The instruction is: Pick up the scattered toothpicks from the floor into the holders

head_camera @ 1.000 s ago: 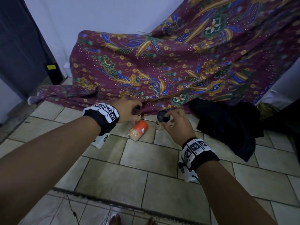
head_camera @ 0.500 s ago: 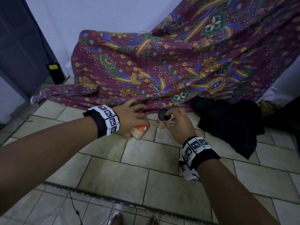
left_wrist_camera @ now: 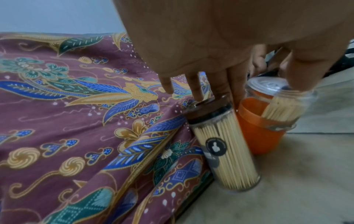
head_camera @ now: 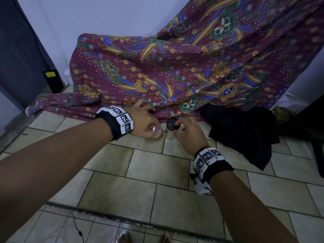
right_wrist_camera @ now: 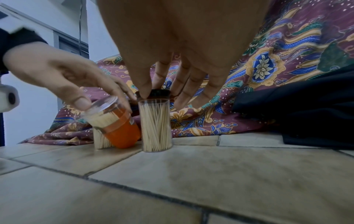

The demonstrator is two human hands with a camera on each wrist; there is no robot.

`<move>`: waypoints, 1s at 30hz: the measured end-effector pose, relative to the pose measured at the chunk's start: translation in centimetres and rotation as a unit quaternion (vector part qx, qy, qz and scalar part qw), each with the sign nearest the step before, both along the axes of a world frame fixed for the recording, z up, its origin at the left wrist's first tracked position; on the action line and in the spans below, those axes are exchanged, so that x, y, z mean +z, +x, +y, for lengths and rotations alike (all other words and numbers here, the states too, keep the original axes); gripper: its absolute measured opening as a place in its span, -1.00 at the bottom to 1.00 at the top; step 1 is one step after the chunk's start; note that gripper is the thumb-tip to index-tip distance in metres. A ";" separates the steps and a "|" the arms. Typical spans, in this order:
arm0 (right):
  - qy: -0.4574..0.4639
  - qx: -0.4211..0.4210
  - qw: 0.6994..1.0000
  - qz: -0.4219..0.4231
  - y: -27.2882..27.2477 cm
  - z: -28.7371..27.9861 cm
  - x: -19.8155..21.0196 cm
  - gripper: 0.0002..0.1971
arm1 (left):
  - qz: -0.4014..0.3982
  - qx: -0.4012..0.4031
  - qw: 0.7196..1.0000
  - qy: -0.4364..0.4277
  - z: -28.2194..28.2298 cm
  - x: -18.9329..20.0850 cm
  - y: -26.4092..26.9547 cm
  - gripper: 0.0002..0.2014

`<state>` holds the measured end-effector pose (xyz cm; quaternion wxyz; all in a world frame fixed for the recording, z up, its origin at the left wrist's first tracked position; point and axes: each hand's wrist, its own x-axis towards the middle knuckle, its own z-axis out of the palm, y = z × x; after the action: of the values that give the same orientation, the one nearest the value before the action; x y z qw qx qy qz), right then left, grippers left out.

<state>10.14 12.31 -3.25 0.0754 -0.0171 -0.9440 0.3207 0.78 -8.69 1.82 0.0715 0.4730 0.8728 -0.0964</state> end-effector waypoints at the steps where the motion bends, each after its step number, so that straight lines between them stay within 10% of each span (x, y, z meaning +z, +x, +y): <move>1: 0.000 -0.001 1.000 0.001 0.0 0.0 0.0 -0.79 | -0.003 0.003 1.000 0.002 0.2 0.1 -0.1 -0.50; 30: -0.015 0.009 1.000 0.009 0.2 0.2 -0.2 -0.76 | -0.060 0.075 0.995 -0.011 2.8 -0.4 -2.0 -0.50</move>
<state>10.30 12.49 -3.45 0.0808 -0.0067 -0.9386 0.3355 -1.21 -5.86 1.40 0.1364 0.4107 0.8986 -0.0719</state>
